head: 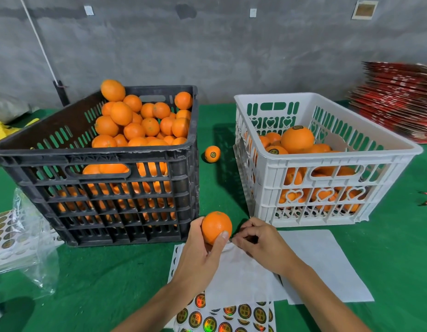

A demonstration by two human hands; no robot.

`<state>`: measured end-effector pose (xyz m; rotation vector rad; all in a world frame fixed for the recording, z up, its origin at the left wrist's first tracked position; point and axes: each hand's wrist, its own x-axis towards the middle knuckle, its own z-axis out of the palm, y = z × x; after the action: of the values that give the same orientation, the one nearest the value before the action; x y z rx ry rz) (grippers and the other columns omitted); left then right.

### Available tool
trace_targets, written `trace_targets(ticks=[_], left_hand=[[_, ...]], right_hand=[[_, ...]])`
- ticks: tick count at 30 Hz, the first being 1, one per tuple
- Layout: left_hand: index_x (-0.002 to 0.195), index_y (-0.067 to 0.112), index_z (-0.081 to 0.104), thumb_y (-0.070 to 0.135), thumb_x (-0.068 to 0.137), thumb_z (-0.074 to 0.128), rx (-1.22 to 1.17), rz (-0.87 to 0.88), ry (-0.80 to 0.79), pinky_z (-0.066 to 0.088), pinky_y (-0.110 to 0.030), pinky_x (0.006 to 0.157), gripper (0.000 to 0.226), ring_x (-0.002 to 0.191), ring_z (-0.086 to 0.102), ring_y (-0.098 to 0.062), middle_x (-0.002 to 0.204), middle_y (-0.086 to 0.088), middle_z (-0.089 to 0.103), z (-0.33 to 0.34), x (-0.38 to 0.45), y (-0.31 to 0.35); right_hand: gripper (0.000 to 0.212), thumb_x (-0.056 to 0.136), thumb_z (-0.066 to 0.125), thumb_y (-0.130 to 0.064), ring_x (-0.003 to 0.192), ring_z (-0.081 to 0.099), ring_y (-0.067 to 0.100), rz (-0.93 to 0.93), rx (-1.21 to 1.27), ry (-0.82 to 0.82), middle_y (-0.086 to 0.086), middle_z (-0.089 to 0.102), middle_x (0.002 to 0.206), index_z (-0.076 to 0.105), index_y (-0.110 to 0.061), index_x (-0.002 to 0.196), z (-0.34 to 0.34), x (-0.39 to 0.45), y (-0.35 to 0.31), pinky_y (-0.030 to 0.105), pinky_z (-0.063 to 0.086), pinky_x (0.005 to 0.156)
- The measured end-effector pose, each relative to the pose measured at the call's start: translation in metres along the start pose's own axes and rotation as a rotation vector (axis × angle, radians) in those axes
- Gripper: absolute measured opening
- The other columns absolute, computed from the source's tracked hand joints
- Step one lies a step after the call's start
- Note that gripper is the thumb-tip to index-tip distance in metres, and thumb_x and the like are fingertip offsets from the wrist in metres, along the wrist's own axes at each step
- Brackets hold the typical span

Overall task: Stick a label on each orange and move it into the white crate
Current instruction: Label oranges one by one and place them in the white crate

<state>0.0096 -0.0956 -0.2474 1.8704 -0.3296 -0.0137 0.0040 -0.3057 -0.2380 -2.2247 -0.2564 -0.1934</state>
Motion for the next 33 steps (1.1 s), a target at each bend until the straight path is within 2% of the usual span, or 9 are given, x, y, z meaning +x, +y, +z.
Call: trace_targets(ticks=[5, 10, 15, 18, 23, 26, 28, 31, 33], left_hand=[[0.127, 0.062, 0.029, 0.085, 0.082, 0.052, 0.005, -0.001, -0.009, 0.058, -0.03, 0.089, 0.055, 0.102, 0.065, 0.002, 0.126, 0.017, 0.054, 0.0, 0.0, 0.0], [0.124, 0.066, 0.028, 0.086, 0.082, 0.052, -0.002, 0.004, -0.008, 0.057, -0.027, 0.087, 0.052, 0.102, 0.065, 0.001, 0.125, 0.017, 0.054, 0.0, 0.0, 0.002], [0.124, 0.064, 0.029, 0.084, 0.082, 0.052, 0.002, -0.005, -0.011, 0.056, -0.025, 0.087, 0.052, 0.102, 0.065, 0.0, 0.126, 0.016, 0.054, 0.0, 0.0, 0.002], [0.127, 0.059, 0.03, 0.082, 0.085, 0.052, 0.015, -0.01, -0.009, 0.052, -0.015, 0.08, 0.053, 0.1, 0.066, 0.0, 0.124, 0.015, 0.055, 0.0, 0.001, 0.003], [0.129, 0.057, 0.03, 0.081, 0.087, 0.052, 0.038, -0.026, -0.011, 0.048, -0.008, 0.078, 0.053, 0.099, 0.064, 0.003, 0.122, 0.017, 0.055, -0.001, 0.0, 0.003], [0.133, 0.05, 0.032, 0.084, 0.084, 0.051, 0.056, -0.033, -0.01, 0.048, -0.009, 0.076, 0.063, 0.098, 0.064, 0.003, 0.122, 0.016, 0.055, -0.001, 0.001, 0.003], [0.131, 0.052, 0.032, 0.085, 0.084, 0.05, 0.058, -0.038, -0.009, 0.048, -0.01, 0.073, 0.06, 0.095, 0.065, 0.001, 0.12, 0.016, 0.056, -0.001, 0.001, 0.004], [0.127, 0.058, 0.031, 0.084, 0.085, 0.049, 0.095, -0.045, -0.016, 0.047, -0.01, 0.068, 0.053, 0.088, 0.066, -0.001, 0.115, 0.019, 0.057, -0.001, 0.0, 0.003], [0.127, 0.058, 0.031, 0.083, 0.087, 0.049, 0.106, -0.044, -0.024, 0.046, -0.009, 0.068, 0.051, 0.089, 0.065, 0.0, 0.115, 0.02, 0.058, -0.001, 0.001, 0.003]], right_hand=[[0.004, 0.09, 0.079, -0.022, 0.086, 0.062, 0.008, 0.063, 0.049, -0.007, -0.003, 0.062, 0.098, 0.083, -0.021, 0.091, -0.001, 0.002, 0.0, 0.022, 0.049, 0.073], [0.006, 0.09, 0.079, -0.02, 0.091, 0.063, 0.009, 0.008, -0.03, -0.002, -0.001, 0.063, 0.099, 0.083, -0.017, 0.094, -0.001, 0.004, 0.001, 0.029, 0.052, 0.084], [0.019, 0.099, 0.067, -0.027, 0.092, 0.058, 0.009, -0.133, -0.242, -0.028, -0.004, 0.059, 0.101, 0.079, -0.012, 0.103, -0.003, 0.0, -0.002, 0.026, 0.049, 0.082], [0.025, 0.104, 0.06, -0.031, 0.089, 0.056, 0.011, -0.164, -0.375, -0.032, -0.004, 0.056, 0.1, 0.074, -0.011, 0.104, -0.005, 0.0, -0.005, 0.03, 0.048, 0.078], [0.025, 0.108, 0.048, -0.03, 0.081, 0.053, 0.02, -0.121, -0.49, -0.06, 0.0, 0.052, 0.097, 0.061, -0.012, 0.097, -0.003, 0.001, -0.012, 0.04, 0.048, 0.075], [0.016, 0.107, 0.047, -0.025, 0.079, 0.052, 0.016, -0.026, -0.357, 0.001, -0.004, 0.047, 0.094, 0.05, -0.02, 0.092, -0.005, -0.001, -0.013, 0.043, 0.05, 0.075], [0.015, 0.103, 0.05, -0.024, 0.078, 0.052, 0.012, 0.008, -0.305, 0.06, -0.01, 0.045, 0.093, 0.045, -0.031, 0.091, -0.003, -0.002, -0.019, 0.044, 0.052, 0.07], [0.012, 0.098, 0.038, -0.045, 0.075, 0.051, 0.011, 0.01, -0.21, 0.205, -0.013, 0.047, 0.094, 0.043, -0.037, 0.091, 0.007, -0.007, -0.037, 0.043, 0.052, 0.061], [0.013, 0.096, 0.038, -0.051, 0.079, 0.054, 0.008, -0.028, -0.252, 0.29, -0.017, 0.047, 0.096, 0.044, -0.039, 0.095, 0.013, -0.008, -0.049, 0.032, 0.051, 0.06]])
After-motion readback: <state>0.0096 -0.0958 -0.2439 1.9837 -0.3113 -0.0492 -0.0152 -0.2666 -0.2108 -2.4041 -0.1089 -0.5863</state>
